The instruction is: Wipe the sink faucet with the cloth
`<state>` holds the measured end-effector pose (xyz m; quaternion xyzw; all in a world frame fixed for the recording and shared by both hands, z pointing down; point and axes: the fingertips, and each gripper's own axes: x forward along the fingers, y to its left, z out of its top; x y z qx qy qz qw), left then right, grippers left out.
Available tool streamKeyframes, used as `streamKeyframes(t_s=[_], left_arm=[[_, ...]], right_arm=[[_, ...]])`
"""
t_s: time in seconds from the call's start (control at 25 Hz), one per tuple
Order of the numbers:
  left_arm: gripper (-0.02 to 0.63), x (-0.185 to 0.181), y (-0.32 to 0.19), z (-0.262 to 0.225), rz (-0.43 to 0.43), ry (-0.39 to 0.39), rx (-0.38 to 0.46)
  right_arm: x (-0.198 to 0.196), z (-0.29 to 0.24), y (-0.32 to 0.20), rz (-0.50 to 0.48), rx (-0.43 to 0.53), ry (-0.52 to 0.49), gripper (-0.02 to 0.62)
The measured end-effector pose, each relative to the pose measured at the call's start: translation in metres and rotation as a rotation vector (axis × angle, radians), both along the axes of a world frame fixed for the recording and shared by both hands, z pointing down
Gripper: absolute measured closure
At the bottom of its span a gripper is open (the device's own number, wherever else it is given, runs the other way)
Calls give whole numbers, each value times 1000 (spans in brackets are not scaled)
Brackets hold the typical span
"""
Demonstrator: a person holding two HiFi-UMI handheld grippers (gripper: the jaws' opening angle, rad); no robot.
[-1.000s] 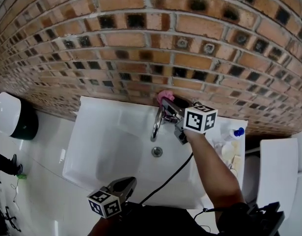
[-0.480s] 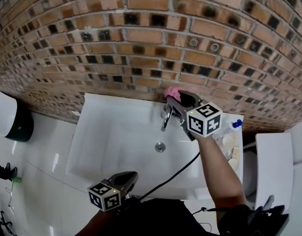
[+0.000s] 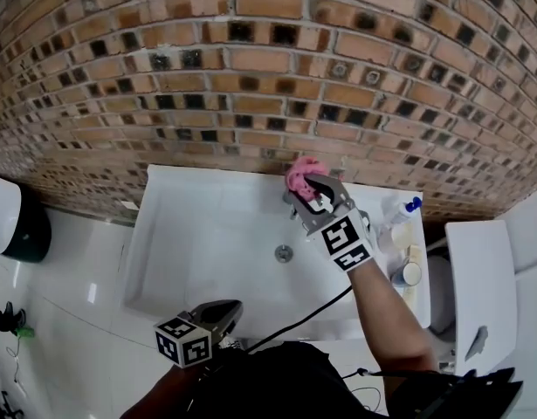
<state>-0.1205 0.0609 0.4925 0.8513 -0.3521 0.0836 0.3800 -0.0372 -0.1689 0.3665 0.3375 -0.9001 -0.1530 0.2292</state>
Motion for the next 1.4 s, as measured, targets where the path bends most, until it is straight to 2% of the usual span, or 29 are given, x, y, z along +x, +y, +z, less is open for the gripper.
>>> streamKeyframes(t_s=[0.16, 0.36, 0.84, 1.16, 1.4], left_arm=[[600, -5, 3, -1, 22, 1, 8], [600, -17, 9, 2, 41, -12, 5], [600, -36, 20, 2, 60, -20, 7], [600, -53, 24, 3, 69, -23, 3], [600, -64, 23, 3, 98, -21, 5]], right_arm=[[-3, 11, 20, 25, 57, 32, 476], [-4, 23, 35, 66, 72, 44, 476], [-3, 61, 61, 137, 17, 5, 474], [-7, 91, 71, 178, -60, 9, 474], [-2, 113, 85, 239, -196, -6, 474]])
